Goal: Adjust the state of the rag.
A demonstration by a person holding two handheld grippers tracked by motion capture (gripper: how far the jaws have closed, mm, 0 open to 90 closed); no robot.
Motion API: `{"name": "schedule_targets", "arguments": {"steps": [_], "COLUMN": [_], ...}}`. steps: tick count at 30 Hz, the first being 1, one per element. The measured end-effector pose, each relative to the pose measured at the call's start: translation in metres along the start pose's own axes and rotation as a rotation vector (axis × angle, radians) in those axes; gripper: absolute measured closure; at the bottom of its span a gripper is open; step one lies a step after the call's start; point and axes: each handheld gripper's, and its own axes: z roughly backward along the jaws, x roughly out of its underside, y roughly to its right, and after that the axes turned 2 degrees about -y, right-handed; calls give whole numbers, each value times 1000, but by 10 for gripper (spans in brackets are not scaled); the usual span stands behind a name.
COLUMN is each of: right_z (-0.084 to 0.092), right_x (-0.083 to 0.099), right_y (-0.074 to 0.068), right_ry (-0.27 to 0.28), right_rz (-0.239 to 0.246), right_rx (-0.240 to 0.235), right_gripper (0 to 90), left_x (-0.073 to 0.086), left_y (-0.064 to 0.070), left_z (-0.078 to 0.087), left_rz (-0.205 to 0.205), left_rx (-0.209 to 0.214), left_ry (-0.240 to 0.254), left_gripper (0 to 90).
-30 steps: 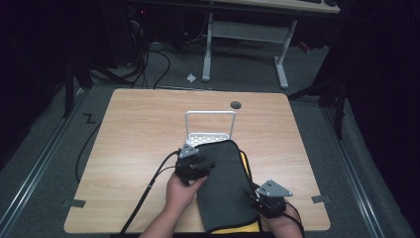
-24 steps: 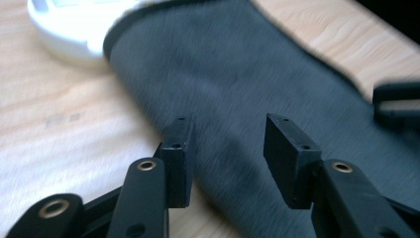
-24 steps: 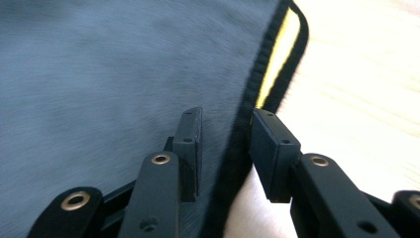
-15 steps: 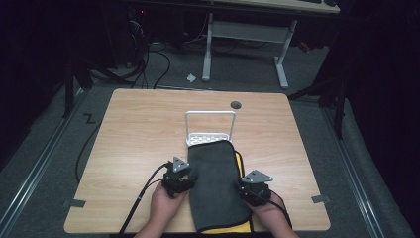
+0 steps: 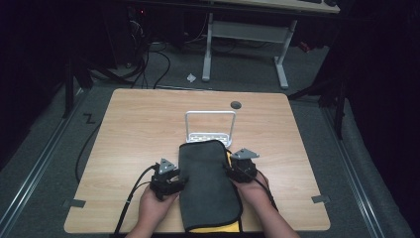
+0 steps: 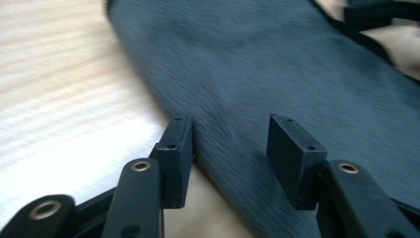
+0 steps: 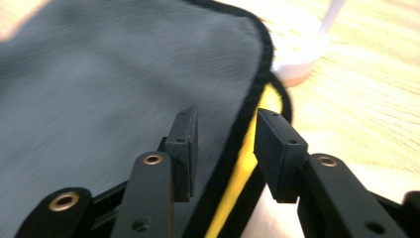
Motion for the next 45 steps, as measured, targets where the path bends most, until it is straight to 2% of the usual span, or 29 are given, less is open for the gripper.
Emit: {"name": "schedule_targets", "arguments": {"steps": [2,4,6,7,9,12,14,15,17,19,20,21,23,26,29,31,33,35,39,40,41,43,44,45], "right_z": [-11,-17,-16,-12,-1,25,41,44,40,28,23,21,19,21,17,9,-5,-14,-17,-16,-16,-15,-15,-16], "right_x": [-2,-3,-3,-4,-5,-5,-1,3,12,23,26,27,25,19,8,1,-3,-5,-5,-5,-4,-4,-4,-4], "right_y": [6,8,5,2,-3,-10,-10,-9,-3,7,11,13,19,24,30,34,37,37,31,30,29,27,26,26], "right_ry": [-16,-26,-20,-11,10,56,76,68,10,-51,-64,-66,-62,-34,-8,-20,-47,-64,-66,-68,-68,-71,-70,-64], "right_rz": [-46,-60,-33,-5,17,59,63,53,43,8,-10,-22,-37,-54,-78,-86,-111,-112,-93,-86,-80,-78,-75,-64], "right_rx": [-15,-27,-26,-12,-5,5,5,2,12,19,15,8,-8,-15,-18,-24,-34,-35,-41,-44,-48,-59,-67,-68], "right_gripper": [608,649,799,843,864,868,866,863,856,817,790,767,717,656,605,558,515,499,589,621,665,741,775,790], "left_x": [4,7,9,9,11,13,13,13,13,8,5,0,-12,-32,-46,-51,-52,-54,-54,-54,-54,-53,-53,-52], "left_y": [6,13,18,19,22,25,26,26,26,23,21,17,3,-24,-43,-50,-53,-53,-46,-46,-47,-49,-50,-50], "left_z": [6,9,9,9,8,5,6,6,7,10,11,12,9,-7,-29,-41,-49,-51,-53,-53,-53,-53,-54,-54], "left_rz": [-3,-24,-46,-53,-74,-91,-93,-92,-90,-67,-62,-53,-9,61,123,157,191,195,170,178,186,198,205,195], "left_rx": [37,57,64,61,54,41,38,41,42,69,73,79,80,71,46,39,47,48,40,40,37,64,72,74], "left_ry": [0,-11,-25,-25,-26,-32,-33,-36,-40,-26,-17,-7,18,25,-9,-31,-22,-21,-34,-36,-42,-51,-52,-56], "left_gripper": [510,485,461,451,443,434,427,422,418,397,385,372,367,396,411,415,416,438,523,585,609,736,755,786]}}
